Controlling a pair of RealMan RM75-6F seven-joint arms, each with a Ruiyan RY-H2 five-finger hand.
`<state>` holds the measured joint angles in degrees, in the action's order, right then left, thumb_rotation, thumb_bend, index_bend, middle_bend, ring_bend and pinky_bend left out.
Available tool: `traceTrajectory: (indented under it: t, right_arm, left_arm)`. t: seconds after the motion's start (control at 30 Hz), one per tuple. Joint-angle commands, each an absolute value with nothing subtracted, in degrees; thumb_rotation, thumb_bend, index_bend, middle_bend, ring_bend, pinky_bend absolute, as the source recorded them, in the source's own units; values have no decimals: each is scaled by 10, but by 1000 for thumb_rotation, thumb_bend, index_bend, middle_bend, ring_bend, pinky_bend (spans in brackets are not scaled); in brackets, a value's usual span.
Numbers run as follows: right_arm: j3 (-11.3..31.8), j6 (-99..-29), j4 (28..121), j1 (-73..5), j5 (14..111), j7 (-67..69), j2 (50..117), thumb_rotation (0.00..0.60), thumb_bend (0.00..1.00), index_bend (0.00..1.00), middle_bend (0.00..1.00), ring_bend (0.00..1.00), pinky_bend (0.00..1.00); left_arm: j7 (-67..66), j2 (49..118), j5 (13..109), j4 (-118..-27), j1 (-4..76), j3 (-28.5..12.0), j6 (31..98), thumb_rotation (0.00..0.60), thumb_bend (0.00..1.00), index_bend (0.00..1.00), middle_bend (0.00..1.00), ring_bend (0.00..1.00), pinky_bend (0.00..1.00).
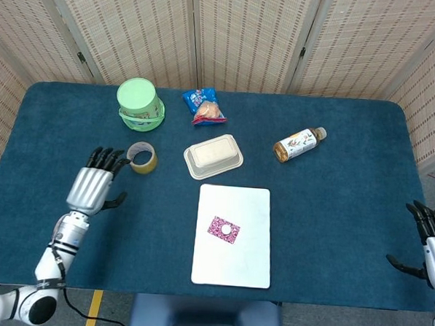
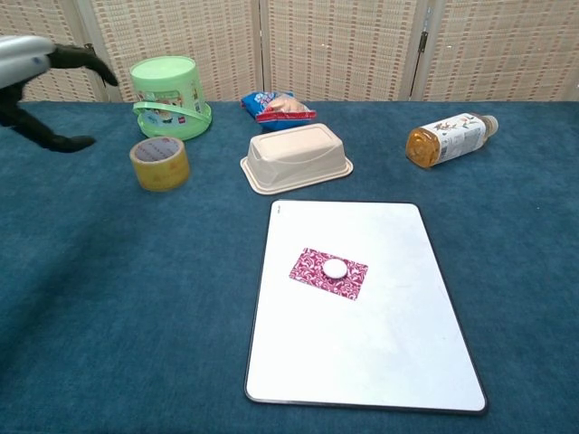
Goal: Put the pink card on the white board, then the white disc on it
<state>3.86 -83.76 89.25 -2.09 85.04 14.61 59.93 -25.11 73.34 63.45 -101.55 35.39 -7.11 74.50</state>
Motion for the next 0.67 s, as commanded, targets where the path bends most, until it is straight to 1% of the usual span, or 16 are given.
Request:
traceTrajectory:
  t: [0.03,0.23,0.37,0.53,0.67]
  right_arm:
    - [37,-835,890,-24,855,152,597,600,153,76,69,62,36]
    - [32,-830,887,-27,864,174,594,600,153,76,70,62,36]
    - [27,-830,891,-26,870,179,590,600,153,76,70,62,36]
    - [25,-830,896,-27,875,178,586,600,153,76,70,63,36]
    - [20,-826,911,-30,884,183,581,600,153,76,70,62,36]
  left_arm:
    - [-221,701,663,-1025,305,-41,788,600,359,239,144,96,0]
    - [-176,674,694,-1019,237,-8,835,600,360,227,144,95,0]
    - [-154,667,714,-1012,196,4,872,600,360,215,144,94,0]
    - [-136,658,732,-1011,158,16,896,600,360,214,144,94,0]
    - [-116,654,765,-1007,137,25,909,600,361,213,144,93,0]
